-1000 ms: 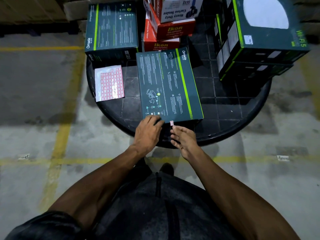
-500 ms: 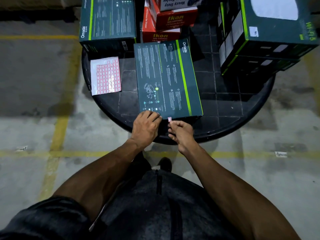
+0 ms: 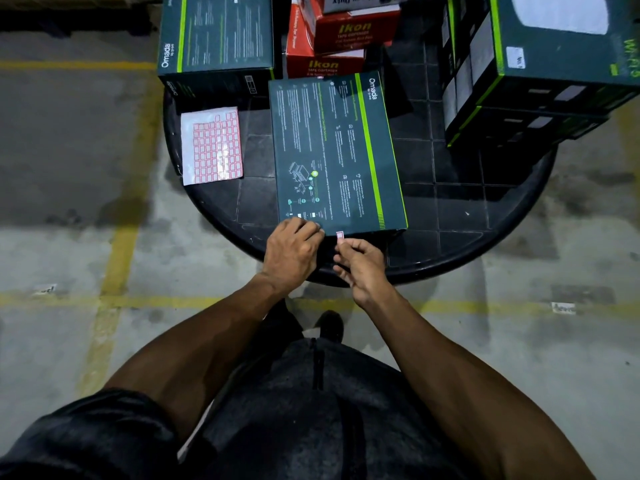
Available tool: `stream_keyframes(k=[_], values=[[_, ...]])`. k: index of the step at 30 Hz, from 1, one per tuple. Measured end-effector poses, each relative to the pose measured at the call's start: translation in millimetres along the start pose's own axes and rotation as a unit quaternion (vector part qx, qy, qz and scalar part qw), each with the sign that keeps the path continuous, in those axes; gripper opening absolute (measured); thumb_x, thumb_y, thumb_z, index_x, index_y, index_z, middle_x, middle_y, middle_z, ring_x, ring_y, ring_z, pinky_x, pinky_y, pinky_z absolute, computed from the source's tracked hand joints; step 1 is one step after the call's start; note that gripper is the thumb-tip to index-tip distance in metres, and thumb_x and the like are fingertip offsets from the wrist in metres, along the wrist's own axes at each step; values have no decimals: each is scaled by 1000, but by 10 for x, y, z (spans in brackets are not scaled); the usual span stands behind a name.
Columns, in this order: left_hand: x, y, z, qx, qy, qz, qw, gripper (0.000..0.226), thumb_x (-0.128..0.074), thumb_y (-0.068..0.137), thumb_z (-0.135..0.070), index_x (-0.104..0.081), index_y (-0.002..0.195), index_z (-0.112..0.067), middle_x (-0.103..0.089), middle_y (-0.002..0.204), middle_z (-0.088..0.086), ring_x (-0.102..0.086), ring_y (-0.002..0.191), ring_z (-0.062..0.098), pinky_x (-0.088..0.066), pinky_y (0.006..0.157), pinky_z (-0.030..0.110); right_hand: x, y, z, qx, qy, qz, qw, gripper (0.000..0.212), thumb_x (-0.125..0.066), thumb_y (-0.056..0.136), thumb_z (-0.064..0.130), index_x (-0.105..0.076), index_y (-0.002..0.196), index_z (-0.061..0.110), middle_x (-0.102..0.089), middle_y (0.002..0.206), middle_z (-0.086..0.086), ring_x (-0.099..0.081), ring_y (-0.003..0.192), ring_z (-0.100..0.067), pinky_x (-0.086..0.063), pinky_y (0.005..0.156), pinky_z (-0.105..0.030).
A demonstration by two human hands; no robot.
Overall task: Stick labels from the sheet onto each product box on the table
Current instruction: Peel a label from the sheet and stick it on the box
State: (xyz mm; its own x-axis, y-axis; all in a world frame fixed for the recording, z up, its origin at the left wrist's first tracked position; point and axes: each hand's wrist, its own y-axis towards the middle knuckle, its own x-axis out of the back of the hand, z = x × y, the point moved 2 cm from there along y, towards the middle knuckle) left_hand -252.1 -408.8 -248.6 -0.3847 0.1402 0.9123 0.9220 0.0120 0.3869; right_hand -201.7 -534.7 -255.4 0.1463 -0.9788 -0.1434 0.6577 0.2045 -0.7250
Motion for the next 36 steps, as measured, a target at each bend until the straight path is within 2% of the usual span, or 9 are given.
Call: stream_keyframes(k=[13, 26, 29, 33, 36], values=[[-8, 2, -3, 6, -8, -17, 1000, 12, -65, 81, -6, -73, 89, -8, -67, 86, 3, -53, 75, 26, -44, 71, 35, -53, 46, -25, -15, 28, -4, 999, 17, -60, 96, 13, -56, 79, 16, -60, 77, -1, -54, 61, -8, -49, 51, -18], [-18, 10, 18, -10, 0, -13, 1000, 10, -64, 82, -6, -72, 89, -7, -67, 86, 4, -53, 73, 25, -41, 71, 35, -85, 143, -107, -5, 43, -42, 998, 19, -61, 95, 11, -57, 77, 15, -56, 69, 1, -49, 56, -5, -45, 47, -15], [-24, 8, 25, -13, -1, -9, 1000, 12, -63, 83, -6, -72, 90, -7, -67, 86, 4, -53, 73, 25, -41, 71, 35, -55, 186, -153, 0, 36, -59, 998, 22, -66, 92, 14, -55, 74, 14, -52, 64, 0, -48, 48, -3, -44, 44, -15], [-18, 14, 27, -14, 3, -1, 1000, 12, -63, 83, -6, -71, 90, -7, -66, 85, 4, -52, 73, 25, -40, 71, 34, -13, 246, -161, 43, -20, -79, 996, 32, -70, 89, 14, -46, 68, 16, -49, 61, -3, -48, 39, -3, -39, 35, -18], [-8, 17, 27, -15, 8, -1, 1000, 10, -64, 82, -6, -71, 90, -8, -64, 83, 4, -50, 73, 25, -41, 70, 35, 38, 245, -109, 83, -128, -106, 983, 37, -73, 88, 22, -45, 64, 14, -50, 57, -6, -51, 40, -12, -42, 35, -23]])
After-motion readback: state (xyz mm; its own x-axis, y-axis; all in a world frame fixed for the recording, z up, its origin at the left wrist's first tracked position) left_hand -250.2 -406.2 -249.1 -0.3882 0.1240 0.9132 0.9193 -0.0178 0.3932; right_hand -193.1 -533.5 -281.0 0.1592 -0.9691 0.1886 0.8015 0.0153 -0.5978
